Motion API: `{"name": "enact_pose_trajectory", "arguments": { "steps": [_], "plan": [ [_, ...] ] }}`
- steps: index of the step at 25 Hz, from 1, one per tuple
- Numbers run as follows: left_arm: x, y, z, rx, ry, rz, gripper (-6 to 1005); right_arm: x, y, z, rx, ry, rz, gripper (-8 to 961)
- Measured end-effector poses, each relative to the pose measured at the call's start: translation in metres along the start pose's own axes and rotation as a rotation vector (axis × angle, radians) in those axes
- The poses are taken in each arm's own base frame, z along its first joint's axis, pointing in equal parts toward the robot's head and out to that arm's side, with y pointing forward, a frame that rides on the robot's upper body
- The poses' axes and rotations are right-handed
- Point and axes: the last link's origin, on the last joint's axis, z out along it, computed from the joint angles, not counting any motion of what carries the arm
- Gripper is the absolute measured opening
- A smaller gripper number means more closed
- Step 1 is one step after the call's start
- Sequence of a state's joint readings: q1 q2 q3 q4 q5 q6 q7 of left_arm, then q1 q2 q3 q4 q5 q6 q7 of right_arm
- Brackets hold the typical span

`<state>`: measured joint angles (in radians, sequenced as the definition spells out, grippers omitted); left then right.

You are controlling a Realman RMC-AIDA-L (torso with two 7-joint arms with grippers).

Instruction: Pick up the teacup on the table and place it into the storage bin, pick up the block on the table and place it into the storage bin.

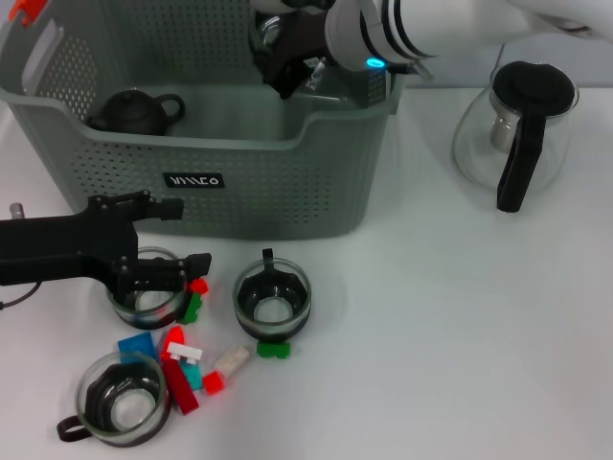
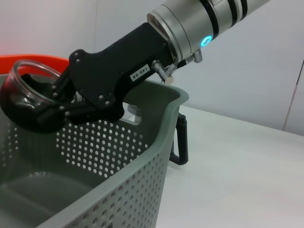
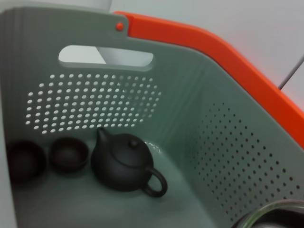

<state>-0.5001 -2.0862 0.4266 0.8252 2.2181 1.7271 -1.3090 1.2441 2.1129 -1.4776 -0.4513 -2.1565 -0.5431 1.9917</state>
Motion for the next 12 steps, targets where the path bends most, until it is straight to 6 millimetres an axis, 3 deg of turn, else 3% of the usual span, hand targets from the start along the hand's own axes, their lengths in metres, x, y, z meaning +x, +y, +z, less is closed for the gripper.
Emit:
{"name": "enact_pose_trajectory", "arguments": {
  "steps": [12],
  "plan": [
    [0.0, 0.001, 0.002, -0.001, 0.0, -0.004, 890, 0.017, 0.002, 0.0, -0.015, 0.033, 0.027, 65]
  ]
}}
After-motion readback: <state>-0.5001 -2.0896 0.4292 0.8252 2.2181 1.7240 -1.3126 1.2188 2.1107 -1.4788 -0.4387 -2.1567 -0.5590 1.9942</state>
